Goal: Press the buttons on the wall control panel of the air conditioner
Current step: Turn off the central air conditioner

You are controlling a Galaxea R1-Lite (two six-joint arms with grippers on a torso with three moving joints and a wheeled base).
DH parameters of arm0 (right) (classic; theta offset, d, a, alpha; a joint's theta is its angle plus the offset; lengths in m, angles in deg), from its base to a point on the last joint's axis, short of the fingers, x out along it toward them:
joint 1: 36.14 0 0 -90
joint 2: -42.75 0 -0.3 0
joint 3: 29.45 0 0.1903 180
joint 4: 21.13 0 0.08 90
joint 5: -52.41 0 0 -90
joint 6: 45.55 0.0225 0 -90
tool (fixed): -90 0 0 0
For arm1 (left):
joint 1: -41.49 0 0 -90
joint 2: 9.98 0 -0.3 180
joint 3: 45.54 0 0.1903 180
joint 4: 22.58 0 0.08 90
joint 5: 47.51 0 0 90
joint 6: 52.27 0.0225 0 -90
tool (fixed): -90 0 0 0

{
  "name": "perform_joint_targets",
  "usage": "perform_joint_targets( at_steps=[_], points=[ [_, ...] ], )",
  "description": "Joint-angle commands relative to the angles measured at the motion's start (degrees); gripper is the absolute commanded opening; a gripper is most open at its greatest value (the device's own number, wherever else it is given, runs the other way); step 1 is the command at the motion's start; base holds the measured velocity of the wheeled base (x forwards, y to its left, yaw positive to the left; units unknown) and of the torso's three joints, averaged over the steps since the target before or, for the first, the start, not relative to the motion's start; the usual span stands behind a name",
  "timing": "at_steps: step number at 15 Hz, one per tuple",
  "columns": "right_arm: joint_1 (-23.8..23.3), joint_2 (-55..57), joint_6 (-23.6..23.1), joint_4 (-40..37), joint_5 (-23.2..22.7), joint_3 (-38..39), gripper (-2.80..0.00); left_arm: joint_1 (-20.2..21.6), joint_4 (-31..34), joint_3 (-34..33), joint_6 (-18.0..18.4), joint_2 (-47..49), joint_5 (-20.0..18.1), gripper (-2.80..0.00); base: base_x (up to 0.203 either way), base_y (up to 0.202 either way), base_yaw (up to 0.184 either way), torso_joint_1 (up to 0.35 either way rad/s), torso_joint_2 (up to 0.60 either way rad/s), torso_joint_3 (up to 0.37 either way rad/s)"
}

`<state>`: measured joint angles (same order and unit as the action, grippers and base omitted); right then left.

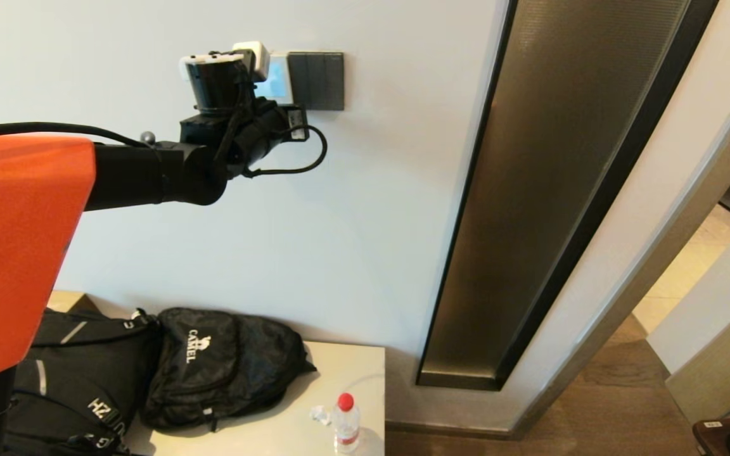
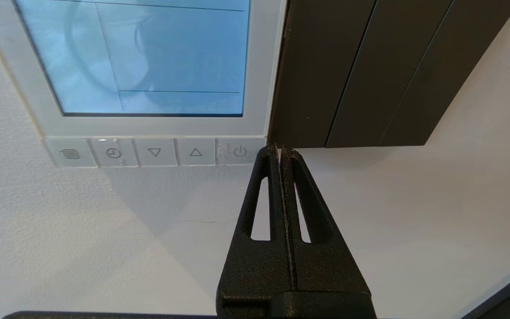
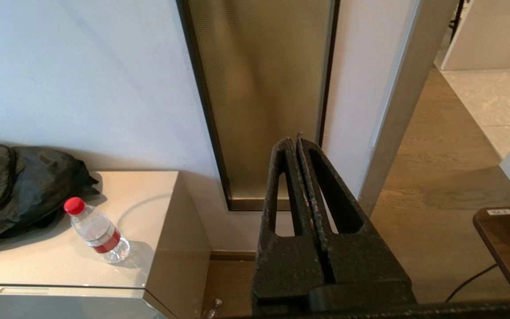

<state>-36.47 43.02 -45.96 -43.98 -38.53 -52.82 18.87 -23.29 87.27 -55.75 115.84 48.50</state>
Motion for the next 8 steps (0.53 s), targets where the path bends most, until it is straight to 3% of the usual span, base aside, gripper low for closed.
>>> perform_joint_targets(
  at_steps=[1, 8],
  points=[
    [-0.02, 0.08, -0.02, 0.02, -0.03, 0.00, -2.80, 0.21, -0.10, 0.69, -0.04, 0.57, 0.05, -2.80, 0.000, 0.000, 0.000, 0.000, 0.00, 0.000],
    [-0.02, 0.08, -0.02, 0.02, -0.03, 0.00, -2.80, 0.17, -4.13, -6.84, -0.40, -3.92, 0.14, -2.80, 0.000, 0.000, 0.000, 0.000, 0.00, 0.000]
  ],
)
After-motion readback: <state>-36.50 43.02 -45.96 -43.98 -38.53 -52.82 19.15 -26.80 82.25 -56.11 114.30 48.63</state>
